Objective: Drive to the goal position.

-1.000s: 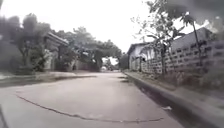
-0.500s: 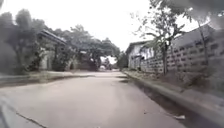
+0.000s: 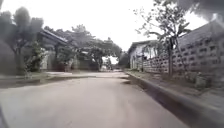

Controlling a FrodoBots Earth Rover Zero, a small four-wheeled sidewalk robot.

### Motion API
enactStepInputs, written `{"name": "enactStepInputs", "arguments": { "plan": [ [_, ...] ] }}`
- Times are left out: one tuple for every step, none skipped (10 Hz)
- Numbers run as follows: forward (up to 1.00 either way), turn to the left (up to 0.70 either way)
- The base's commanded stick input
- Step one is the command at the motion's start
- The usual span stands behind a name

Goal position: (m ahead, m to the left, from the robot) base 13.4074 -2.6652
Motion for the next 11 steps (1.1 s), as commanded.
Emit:
{"name": "enactStepInputs", "arguments": {
  "plan": [
    [0.70, -0.09],
    [0.70, -0.35],
    [0.70, -0.35],
    [0.70, -0.10],
    [0.70, 0.00],
    [0.70, 0.00],
    [0.70, 0.00],
    [0.70, 0.00],
    [0.70, 0.00],
    [0.70, 0.00],
    [0.70, 0.00]
  ]
}}
